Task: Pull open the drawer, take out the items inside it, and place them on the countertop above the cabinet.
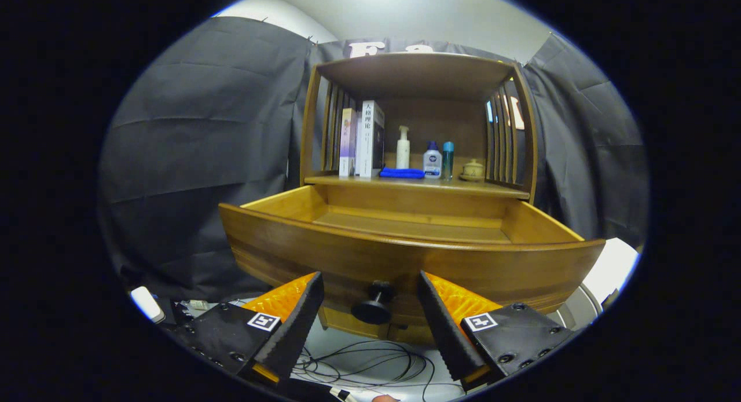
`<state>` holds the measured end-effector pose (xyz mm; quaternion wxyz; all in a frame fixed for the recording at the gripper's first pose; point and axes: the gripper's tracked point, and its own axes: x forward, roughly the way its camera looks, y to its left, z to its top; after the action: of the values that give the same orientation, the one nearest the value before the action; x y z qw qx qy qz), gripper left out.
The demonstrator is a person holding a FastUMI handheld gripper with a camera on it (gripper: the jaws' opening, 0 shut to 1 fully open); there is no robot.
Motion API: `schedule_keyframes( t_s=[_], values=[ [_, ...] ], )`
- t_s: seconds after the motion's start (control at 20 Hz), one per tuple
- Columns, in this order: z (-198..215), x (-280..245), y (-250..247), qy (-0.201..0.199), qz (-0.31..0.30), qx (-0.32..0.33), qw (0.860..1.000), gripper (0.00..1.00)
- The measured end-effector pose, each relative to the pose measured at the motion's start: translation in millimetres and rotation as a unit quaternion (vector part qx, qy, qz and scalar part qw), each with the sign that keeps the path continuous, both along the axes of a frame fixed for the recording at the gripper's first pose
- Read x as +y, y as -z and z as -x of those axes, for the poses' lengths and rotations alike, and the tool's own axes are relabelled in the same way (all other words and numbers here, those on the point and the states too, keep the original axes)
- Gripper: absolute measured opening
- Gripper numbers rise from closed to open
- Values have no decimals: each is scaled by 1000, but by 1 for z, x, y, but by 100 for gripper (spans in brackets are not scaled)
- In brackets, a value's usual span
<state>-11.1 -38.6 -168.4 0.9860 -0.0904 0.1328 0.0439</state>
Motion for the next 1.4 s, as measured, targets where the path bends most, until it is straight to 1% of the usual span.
schedule_keyframes(
  t_s=[0.05, 0.3, 0.5, 0.6, 0.75, 0.85, 1.0, 1.1, 1.2, 1.3, 1.4],
  values=[
    [-2, 3, -8, -8, -3, -11, 1000, 100],
    [-6, 15, -55, -45, 13, -58, 997, 99],
    [-17, 32, -82, -88, -12, -53, 995, 99],
    [-30, 33, -95, -99, -12, -53, 994, 99],
    [-54, 31, -112, -105, -11, -59, 993, 99],
    [-68, 29, -115, -109, -17, -44, 993, 99],
    [-94, 25, -111, -118, -29, -4, 993, 99],
    [-119, 15, -104, -119, -11, 18, 993, 99],
    [-139, 3, -85, -114, 7, 56, 992, 99],
    [-159, -10, -71, -101, 27, 88, 991, 99],
    [-177, -12, -63, -102, 31, 117, 987, 99]
  ],
)
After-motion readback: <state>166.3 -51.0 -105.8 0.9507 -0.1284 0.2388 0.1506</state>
